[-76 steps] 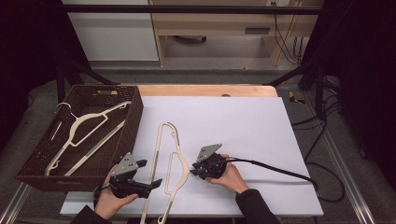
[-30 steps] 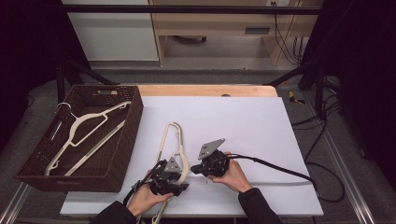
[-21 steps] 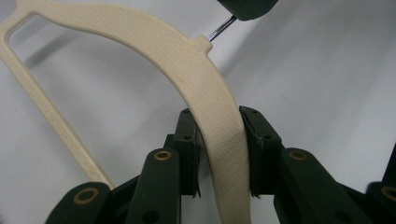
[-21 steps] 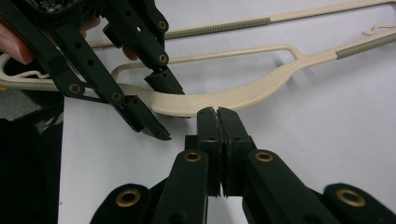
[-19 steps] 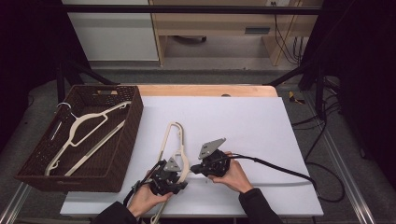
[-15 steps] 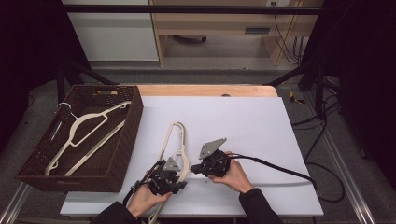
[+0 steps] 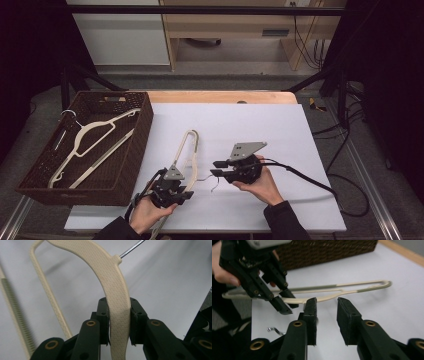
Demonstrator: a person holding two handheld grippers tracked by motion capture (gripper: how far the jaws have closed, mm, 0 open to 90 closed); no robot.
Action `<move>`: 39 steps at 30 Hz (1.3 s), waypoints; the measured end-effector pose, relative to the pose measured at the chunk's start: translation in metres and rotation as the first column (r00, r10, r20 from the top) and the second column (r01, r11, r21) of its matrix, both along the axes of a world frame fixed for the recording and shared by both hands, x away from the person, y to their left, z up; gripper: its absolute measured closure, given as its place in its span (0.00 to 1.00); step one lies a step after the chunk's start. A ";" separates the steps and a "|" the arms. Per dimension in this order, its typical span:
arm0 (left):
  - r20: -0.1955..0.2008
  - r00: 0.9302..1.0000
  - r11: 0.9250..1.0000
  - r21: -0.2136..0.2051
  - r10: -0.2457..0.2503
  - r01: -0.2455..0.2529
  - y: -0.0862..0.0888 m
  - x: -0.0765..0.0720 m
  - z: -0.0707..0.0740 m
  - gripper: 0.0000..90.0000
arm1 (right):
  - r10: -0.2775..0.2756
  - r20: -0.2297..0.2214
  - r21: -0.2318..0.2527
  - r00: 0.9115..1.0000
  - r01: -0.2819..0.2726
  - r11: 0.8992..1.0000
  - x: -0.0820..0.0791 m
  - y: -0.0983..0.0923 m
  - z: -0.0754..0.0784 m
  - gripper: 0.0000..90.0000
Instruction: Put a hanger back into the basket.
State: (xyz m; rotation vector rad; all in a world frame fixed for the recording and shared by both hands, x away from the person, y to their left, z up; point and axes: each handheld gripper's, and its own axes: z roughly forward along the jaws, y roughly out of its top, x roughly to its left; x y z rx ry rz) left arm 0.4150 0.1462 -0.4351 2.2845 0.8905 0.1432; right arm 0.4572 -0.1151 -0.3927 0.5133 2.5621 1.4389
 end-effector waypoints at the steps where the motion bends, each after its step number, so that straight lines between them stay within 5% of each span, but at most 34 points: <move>1: 0.006 1.000 1.000 -0.012 0.013 -0.013 0.004 -0.001 0.004 0.82 | -0.050 0.009 0.040 0.999 0.050 0.998 0.000 -0.011 0.006 0.72; 9: 0.015 0.999 0.999 -0.019 0.044 -0.043 0.018 -0.004 0.019 0.84 | -0.224 0.025 0.126 0.974 0.219 0.968 -0.001 -0.052 0.010 0.53; 24: 0.056 0.989 0.990 -0.015 0.140 -0.139 0.042 -0.006 0.037 0.87 | -0.349 0.009 0.110 0.937 0.346 0.932 -0.013 -0.076 -0.006 0.25; 30: 0.075 0.978 0.981 -0.009 0.194 -0.194 0.050 -0.006 0.043 0.89 | -0.379 0.005 0.105 0.925 0.377 0.920 -0.020 -0.083 -0.010 0.19; 35: 0.088 0.962 0.966 -0.025 0.260 -0.259 0.059 -0.005 0.047 0.92 | -0.396 0.003 0.101 0.918 0.393 0.914 -0.025 -0.089 -0.012 0.17; 39: 0.082 0.958 0.962 -0.048 0.274 -0.270 0.064 -0.003 0.048 0.96 | -0.403 0.002 0.099 0.915 0.401 0.911 -0.027 -0.092 -0.014 0.15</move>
